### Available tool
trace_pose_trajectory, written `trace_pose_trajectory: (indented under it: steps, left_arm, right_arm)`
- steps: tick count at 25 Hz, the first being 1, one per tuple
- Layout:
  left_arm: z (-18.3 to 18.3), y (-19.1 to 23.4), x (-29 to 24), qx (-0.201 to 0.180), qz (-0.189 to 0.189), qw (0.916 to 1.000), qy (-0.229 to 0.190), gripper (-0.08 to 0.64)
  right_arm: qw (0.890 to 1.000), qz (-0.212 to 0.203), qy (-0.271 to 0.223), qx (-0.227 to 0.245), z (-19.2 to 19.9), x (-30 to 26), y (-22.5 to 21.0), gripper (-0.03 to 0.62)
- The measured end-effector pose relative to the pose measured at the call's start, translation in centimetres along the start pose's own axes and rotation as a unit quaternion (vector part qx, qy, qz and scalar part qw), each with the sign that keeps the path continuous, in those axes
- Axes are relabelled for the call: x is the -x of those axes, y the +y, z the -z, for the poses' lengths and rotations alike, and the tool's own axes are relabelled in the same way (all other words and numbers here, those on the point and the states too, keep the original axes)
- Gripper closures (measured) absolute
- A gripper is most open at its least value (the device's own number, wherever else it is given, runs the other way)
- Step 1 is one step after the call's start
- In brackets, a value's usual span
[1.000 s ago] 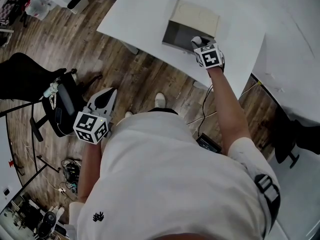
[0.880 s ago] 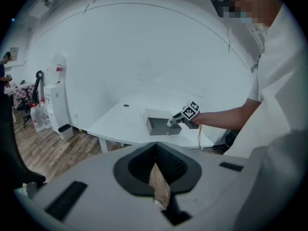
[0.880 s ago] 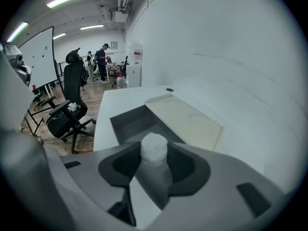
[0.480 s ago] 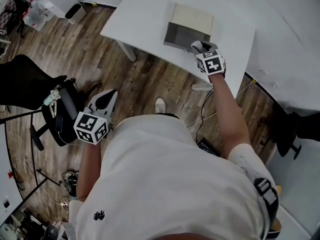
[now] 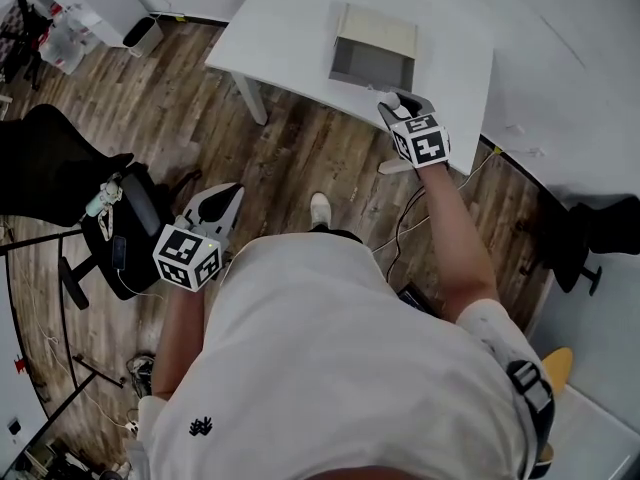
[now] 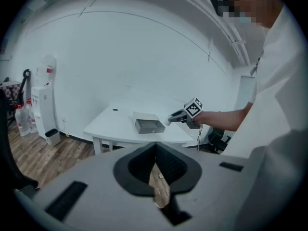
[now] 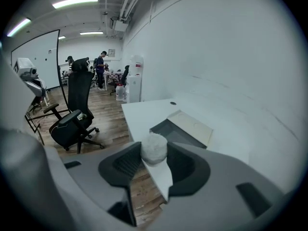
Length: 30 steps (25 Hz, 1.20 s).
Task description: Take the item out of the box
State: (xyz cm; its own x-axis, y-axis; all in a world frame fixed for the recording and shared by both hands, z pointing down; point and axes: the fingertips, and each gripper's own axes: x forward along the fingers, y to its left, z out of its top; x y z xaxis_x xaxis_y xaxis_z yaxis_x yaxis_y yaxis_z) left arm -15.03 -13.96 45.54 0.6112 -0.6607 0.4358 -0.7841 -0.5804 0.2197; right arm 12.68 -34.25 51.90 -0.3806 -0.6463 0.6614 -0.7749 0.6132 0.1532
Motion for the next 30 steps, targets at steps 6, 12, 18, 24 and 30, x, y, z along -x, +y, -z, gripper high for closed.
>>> trace_pose_trajectory:
  steps: [6,12,18,24,30]
  left_arm:
    - [1.2,-0.3,2.8,-0.006,0.02,0.9998,-0.004,0.552]
    - [2.1,-0.5,5.2,-0.014,0.031,0.9994,-0.012,0.552]
    - [3.1,-0.8,7.5,-0.017,0.04,0.999,-0.015,0.552]
    - [4.2,-1.0,9.0,-0.016,0.045,0.9987,-0.019,0.552]
    - [5.0,-0.8,10.3,-0.015,0.047,0.9985,-0.023,0.552]
  right_arm:
    - [1.0,-0.006,-0.012,-0.003,-0.5,3.3,5.3,0.425]
    - [1.0,-0.017,-0.02,-0.001,-0.5,6.0,10.5,0.426]
    - [0.999,-0.031,-0.024,0.0,-0.2,8.4,14.9,0.426]
    - [0.999,-0.034,-0.028,0.004,-0.2,10.6,18.1,0.426]
    - [0.999,-0.038,-0.026,0.012,0.1,11.7,20.7,0.426]
